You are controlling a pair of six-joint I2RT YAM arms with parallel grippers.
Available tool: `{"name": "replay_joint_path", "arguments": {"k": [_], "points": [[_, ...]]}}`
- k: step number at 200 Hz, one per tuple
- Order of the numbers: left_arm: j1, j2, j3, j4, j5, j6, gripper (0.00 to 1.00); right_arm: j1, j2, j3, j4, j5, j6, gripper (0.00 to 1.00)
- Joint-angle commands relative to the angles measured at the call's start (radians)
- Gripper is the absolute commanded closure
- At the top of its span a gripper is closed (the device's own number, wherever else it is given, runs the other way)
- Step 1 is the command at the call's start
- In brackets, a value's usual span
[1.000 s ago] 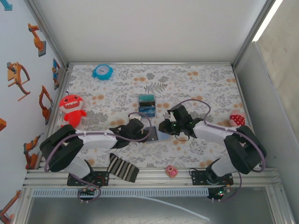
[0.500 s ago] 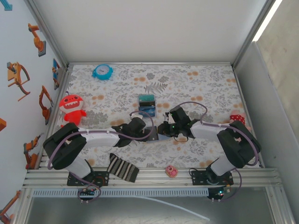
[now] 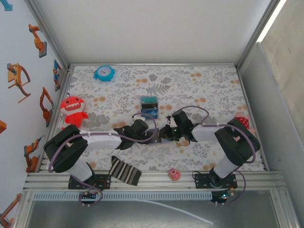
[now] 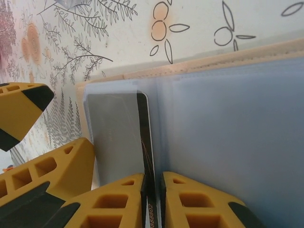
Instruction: Take the credit cards out of the card holder
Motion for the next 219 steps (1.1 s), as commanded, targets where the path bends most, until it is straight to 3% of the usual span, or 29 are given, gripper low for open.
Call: {"name": "replay_joint_path", "arguments": {"k": [1,28,54,219], "points": [[-0.008,0.012,0.019,-0.043,-0.006,-0.004,0.03,0.004,0.017,-0.013,0.061,-0.03,0.022,0.85],[-0.008,0.014,0.022,-0.043,-0.005,-0.004,0.03,0.004,0.018,-0.015,0.055,-0.023,0.023,0.89],[-0.008,0.01,0.019,-0.048,-0.005,-0.006,0.03,0.0,0.014,-0.021,0.045,-0.008,0.021,1.0],[-0.009,0.001,0.028,-0.071,-0.034,-0.001,0.03,-0.03,-0.081,0.0,-0.179,0.112,-0.082,1.0]]}}
